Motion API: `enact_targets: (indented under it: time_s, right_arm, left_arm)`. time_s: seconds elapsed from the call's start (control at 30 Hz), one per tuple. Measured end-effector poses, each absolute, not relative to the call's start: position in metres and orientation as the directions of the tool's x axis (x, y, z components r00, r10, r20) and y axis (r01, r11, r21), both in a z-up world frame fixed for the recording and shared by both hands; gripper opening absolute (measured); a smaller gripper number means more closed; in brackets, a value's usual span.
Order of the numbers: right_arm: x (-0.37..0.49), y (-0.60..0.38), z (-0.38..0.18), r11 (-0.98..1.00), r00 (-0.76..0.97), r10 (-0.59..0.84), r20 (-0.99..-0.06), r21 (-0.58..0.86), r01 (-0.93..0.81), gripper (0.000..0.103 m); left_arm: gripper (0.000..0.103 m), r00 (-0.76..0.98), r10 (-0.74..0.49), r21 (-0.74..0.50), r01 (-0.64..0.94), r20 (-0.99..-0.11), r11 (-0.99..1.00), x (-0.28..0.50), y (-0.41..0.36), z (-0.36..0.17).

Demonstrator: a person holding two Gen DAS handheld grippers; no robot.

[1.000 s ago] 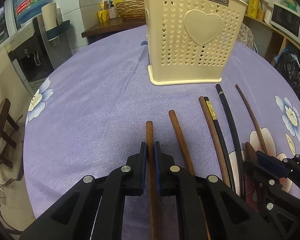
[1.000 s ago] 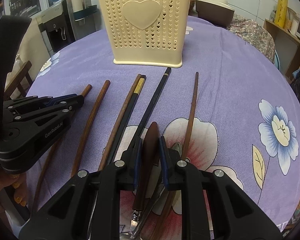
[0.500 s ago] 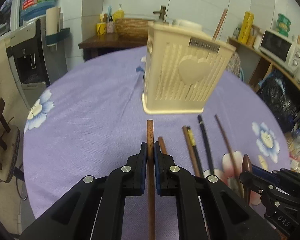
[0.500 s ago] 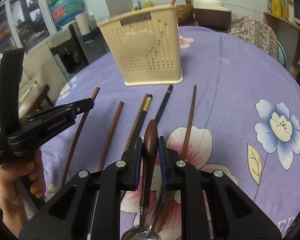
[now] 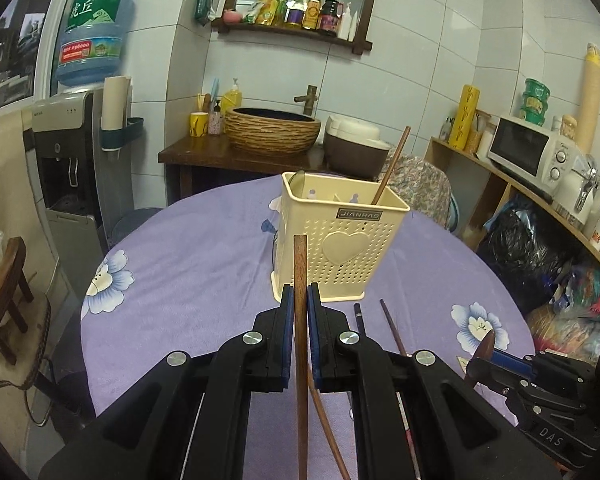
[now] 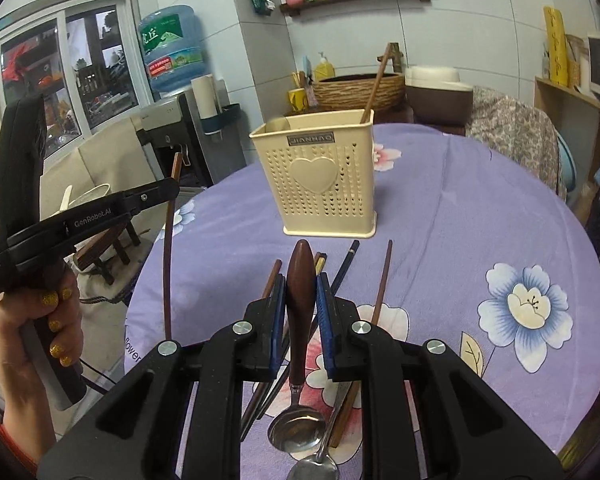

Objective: Organize utensils
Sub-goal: 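Lift the wooden chopstick and metal spoon up toward the cream caddy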

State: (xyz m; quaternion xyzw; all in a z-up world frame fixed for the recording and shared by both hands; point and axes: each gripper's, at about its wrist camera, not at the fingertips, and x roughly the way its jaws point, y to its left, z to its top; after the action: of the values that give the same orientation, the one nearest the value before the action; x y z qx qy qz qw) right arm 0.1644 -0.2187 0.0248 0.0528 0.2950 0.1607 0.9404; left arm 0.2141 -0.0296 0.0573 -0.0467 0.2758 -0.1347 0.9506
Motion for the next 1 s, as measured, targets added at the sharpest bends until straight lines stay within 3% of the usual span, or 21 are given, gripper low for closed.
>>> enact_targets:
  time_s: [0.17, 1.0]
  right_arm:
    - [0.157, -0.215, 0.032, 0.956, 0.808, 0.293, -0.512, 0.131, -0.263, 0.016]
    - [0.169, -0.228, 0.049, 0.958, 0.822, 0.288, -0.491, 0.135, -0.254, 0.016]
  left_arm:
    - [0.008, 0.824, -0.284, -0.158, 0.236, -0.49, 0.959, 0.205, -0.03, 0.062]
    - [0.008, 0.839, -0.308, -0.162, 0.263, -0.449, 0.951, 0.206, -0.031, 0.08]
